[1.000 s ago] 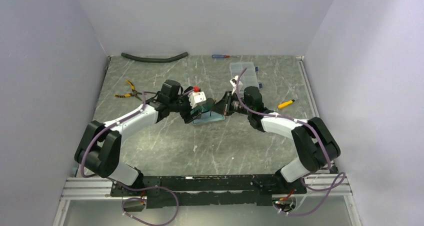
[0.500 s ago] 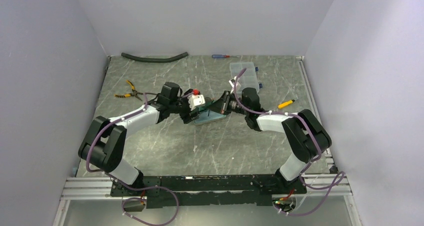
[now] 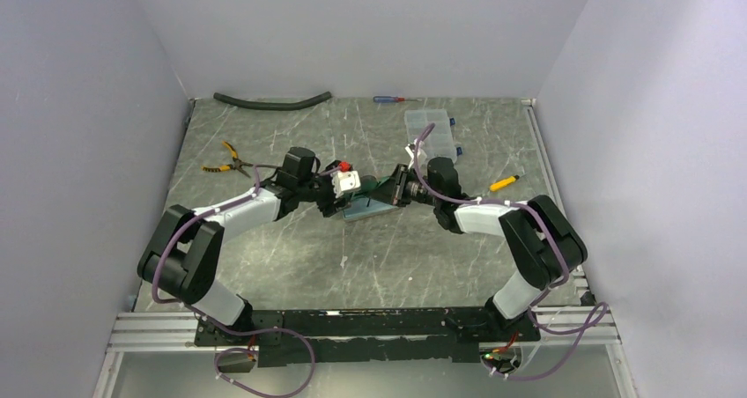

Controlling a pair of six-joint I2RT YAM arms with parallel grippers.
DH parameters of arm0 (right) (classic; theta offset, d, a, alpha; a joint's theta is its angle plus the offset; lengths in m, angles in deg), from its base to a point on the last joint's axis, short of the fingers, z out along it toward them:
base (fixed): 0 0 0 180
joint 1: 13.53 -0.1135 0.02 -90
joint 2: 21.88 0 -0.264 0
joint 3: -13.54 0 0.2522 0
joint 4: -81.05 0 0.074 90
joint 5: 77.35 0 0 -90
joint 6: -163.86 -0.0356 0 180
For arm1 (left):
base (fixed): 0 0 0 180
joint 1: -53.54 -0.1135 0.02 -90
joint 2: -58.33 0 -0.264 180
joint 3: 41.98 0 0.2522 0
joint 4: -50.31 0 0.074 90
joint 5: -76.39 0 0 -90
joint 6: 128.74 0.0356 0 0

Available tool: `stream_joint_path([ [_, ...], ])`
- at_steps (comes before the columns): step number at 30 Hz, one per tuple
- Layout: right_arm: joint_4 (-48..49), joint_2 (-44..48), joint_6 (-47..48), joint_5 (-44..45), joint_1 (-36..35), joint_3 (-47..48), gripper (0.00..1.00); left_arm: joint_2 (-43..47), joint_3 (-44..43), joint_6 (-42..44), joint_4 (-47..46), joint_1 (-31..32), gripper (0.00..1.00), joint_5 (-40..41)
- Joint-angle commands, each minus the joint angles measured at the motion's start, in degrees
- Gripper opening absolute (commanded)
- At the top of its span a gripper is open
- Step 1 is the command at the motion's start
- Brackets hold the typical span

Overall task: Organize the sunglasses
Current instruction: Place the sunglasses in the sunglasses case.

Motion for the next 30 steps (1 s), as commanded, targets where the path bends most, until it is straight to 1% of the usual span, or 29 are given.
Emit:
stream_joint_path([
  [1, -10.61, 0.79, 3.8, 1.08, 0.32, 2.95, 0.18, -0.83, 1.54, 0.46, 2.8, 0.16, 0.68, -1.94],
  [4, -15.68, 1.08, 5.48, 2.37, 0.34, 4.35, 0.23, -0.62, 1.47, 0.17, 2.78, 0.16, 0.68, -2.42],
  [7, -17.95, 2.43, 6.07, 4.77, 0.62, 3.9, 0.29, -0.53, 1.51, 0.21, 2.75, 0.16, 0.68, -2.22],
  [12, -21.7, 4.24, 7.6, 6.54, 1.32, 3.91, 0.31, 0.25, 2.22, 0.52, 2.8, 0.16, 0.69, -3.47],
  [15, -23.34, 5.06, 8.84, 6.35, 1.55, 4.04, 0.35, 0.43, 2.33, -0.32, 0.73, 0.16, 0.69, -3.86],
  [22, -25.56, 5.24, 10.66, 5.7, 1.98, 5.14, 0.36, -0.36, 2.11, -0.97, -0.49, 0.11, 0.7, -4.2],
  [25, -27.23, 5.5, 11.64, 5.31, 2.03, 5.41, 0.38, -0.41, 2.4, -0.94, -1.1, 0.16, 0.7, -4.49],
  [28, -31.23, 6.64, 13.43, 5.25, 2.29, 6.16, 0.42, -0.55, 2.41, -1.35, -1.36, 0.29, 0.71, -4.46],
  [30, -35.64, 7.25, 15.02, 5.48, 2.49, 7.24, 0.49, -0.69, 2.82, -1.5, -2.22, 0.48, 0.71, -4.34],
])
